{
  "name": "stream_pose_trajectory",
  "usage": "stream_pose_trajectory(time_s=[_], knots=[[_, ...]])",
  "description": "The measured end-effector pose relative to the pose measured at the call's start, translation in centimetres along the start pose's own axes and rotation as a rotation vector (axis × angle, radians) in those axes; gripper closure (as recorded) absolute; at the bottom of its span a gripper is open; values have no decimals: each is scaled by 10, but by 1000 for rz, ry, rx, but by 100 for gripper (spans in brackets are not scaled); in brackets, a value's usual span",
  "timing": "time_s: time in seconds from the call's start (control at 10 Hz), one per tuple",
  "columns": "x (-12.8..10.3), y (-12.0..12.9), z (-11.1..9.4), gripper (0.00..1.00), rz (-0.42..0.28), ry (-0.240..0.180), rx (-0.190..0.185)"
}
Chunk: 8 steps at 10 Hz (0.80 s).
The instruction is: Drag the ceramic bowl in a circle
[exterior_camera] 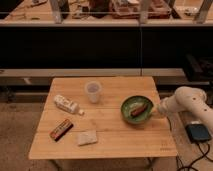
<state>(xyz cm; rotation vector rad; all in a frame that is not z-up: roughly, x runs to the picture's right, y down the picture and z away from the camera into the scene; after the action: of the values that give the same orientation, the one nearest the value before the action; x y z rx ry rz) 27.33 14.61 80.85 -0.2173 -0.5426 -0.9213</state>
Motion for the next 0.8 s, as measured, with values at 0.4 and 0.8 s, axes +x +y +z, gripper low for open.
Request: stream_pose_trajectory(time_s=[0.4,0.8], knots=[[-60,-66,13,100,-112,-55,87],[-36,-88,49,100,-77,-88,28]])
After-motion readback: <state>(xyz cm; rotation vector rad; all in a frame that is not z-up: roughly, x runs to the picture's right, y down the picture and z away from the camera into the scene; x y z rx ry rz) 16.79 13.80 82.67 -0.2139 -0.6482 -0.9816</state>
